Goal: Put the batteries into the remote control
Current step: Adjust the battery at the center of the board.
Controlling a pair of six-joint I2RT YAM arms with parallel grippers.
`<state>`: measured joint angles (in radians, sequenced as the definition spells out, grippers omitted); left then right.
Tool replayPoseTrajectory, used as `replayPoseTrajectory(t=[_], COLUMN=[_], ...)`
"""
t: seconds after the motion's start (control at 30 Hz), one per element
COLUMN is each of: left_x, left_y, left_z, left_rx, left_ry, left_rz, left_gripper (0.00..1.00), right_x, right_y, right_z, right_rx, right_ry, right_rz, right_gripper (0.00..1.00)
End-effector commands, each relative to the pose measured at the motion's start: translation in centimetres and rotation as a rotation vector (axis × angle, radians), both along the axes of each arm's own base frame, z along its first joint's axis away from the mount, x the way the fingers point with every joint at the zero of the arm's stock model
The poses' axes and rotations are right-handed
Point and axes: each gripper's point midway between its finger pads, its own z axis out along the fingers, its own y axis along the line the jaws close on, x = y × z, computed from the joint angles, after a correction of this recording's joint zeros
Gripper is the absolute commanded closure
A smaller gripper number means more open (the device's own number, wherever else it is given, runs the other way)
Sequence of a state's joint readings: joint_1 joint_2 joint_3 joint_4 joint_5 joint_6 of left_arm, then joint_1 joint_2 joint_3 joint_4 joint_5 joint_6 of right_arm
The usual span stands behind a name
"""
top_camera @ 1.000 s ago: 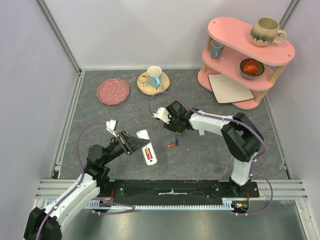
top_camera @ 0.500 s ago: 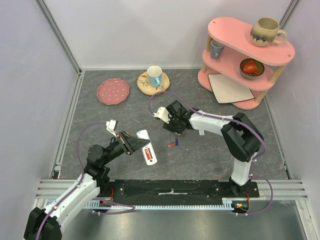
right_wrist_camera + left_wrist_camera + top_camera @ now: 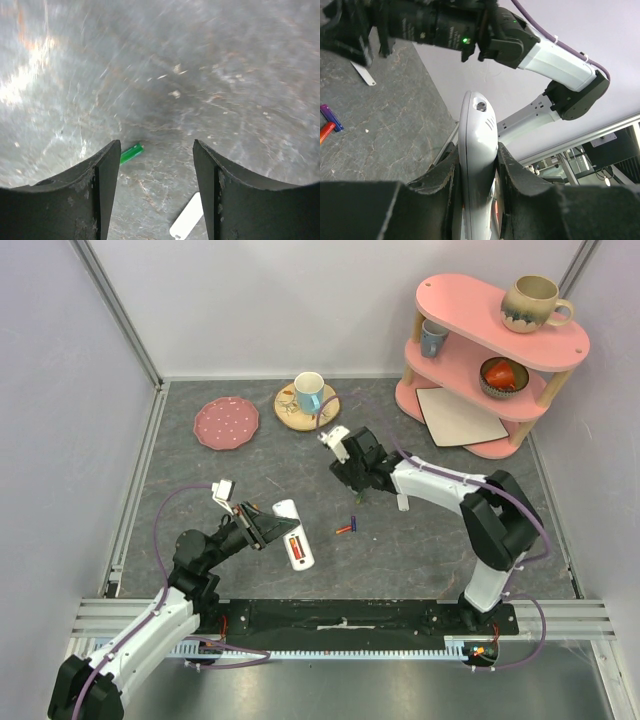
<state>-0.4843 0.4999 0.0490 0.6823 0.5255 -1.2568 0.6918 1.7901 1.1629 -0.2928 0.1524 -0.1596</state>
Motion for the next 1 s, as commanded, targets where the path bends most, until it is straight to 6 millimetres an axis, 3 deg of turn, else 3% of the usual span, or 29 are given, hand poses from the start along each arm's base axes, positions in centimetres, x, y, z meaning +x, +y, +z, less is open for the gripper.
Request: replayPoseTrajectory(t=[0.0,0.1,0.23,0.27,0.3,0.43,0.5,0.97], left_x=[-0.3,-0.2,-0.1,0.0,0.0,0.2,0.2,0.3], left_y=[0.5,0.6,0.7,0.7,0.7,0.7,0.7,0.5], left_z=[-4.4,-4.4,-4.6,-4.7,-4.7,-4.9,-4.9,-4.9], left_rx=[0.030,0.031,0.038,0.040,0.042,0.050,0.054,0.064], left_ry=[0.055,0.056,0.054,0.060,0.063,0.069,0.071,0.073], left_rz=[0.023,0.034,0.043,0.046,0.047,0.053,0.055,0.048], left_gripper=[0.98,0.98,0.98,0.98,0.98,0.98,0.98,0.98], right_x=[3.7,3.7,2.5,2.3,2.0,0.9,0.6,-0.6], right_y=[-0.2,0.1,0.7,0.6,0.6,-0.8,-1.4,-1.7], right_z=[6.8,5.8,5.6,5.6,5.4,3.4,3.0,-1.4], right_rx=[0.320,0.469,0.602,0.630,0.648,0.561,0.533,0.419], right_ry=[-0.156,-0.003,0.044,0.051,0.066,0.089,0.054,0.118], right_rz=[-0.425,-0.566,-0.644,-0.669,-0.718,-0.866,-0.903,-0.940], right_gripper=[0.34,0.39,0.03,0.02,0.05,0.41,0.48,0.58])
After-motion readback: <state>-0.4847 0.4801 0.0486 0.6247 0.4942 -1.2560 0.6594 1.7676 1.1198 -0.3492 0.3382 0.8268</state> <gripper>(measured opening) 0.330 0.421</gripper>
